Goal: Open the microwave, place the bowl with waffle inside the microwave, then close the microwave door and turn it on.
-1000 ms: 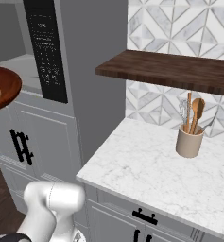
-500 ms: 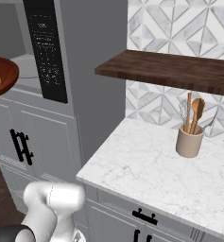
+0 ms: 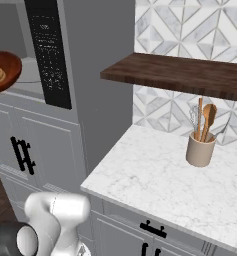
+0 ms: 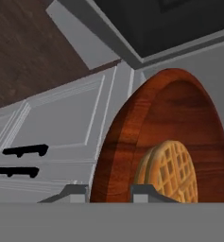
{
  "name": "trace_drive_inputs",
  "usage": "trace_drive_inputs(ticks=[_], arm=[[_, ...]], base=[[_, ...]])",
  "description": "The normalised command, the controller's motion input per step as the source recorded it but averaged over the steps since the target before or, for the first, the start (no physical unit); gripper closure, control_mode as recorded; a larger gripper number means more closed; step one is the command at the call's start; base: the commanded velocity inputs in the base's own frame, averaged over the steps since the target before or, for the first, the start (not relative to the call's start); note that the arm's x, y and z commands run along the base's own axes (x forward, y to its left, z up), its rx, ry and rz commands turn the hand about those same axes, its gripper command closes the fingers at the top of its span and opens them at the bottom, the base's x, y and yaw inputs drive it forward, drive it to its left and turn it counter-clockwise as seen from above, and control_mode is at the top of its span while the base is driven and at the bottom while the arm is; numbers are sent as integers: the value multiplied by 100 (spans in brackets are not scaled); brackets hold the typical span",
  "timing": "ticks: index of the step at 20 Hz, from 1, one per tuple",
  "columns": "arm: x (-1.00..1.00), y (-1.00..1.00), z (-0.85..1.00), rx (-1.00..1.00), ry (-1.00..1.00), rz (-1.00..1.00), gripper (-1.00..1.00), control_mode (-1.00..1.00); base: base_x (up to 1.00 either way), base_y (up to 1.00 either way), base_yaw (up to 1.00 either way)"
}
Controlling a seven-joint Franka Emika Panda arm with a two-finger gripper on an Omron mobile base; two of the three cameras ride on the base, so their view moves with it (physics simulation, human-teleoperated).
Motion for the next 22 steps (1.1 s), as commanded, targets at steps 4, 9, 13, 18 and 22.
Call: trace_drive_inputs(ticks=[4,9,13,18,22], arm=[[62,6,13,-12,0,-1,100,-100],[57,7,4,-6,0,-10,100,-100],[62,0,0,0,1,-8,100,-100],[61,1,0,0,0,-2,100,-100],[49,0,-4,0,0,0,100,-100]], base=[[0,0,0],[0,0,0],[0,0,0],[0,0,0],[0,0,0]])
